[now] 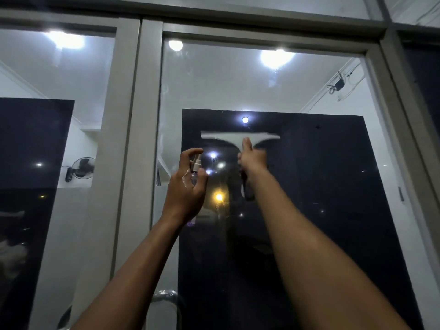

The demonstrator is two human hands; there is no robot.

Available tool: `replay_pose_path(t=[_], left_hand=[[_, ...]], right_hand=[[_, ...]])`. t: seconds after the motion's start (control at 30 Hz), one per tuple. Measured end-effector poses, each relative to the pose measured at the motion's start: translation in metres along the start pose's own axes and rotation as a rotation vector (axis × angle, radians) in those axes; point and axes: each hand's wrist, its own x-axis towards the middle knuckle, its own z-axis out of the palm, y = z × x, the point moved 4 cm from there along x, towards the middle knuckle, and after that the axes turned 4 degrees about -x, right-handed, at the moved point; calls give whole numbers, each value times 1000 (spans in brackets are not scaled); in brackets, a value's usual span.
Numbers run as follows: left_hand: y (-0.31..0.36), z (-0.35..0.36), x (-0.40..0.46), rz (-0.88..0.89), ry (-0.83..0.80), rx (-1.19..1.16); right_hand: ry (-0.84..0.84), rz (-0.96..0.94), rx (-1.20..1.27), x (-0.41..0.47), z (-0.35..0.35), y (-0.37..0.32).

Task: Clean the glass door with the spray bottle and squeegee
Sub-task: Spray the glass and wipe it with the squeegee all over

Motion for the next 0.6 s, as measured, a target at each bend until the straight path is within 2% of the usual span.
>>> replay_pose_path(t=[0.07, 0.17, 0.3, 0.6], left_hand=[[-7, -7, 3, 7, 23, 33], [-19, -16, 2, -10, 24, 56], [-35, -29, -2, -27, 18, 65], [-33, -26, -16, -59, 2, 20]], right_hand=[[-58, -4, 48, 16, 20, -27], [-141, 10, 37, 24, 33, -28], [-70, 191, 79, 22, 38, -13], [33, 172, 2, -27, 23, 55]])
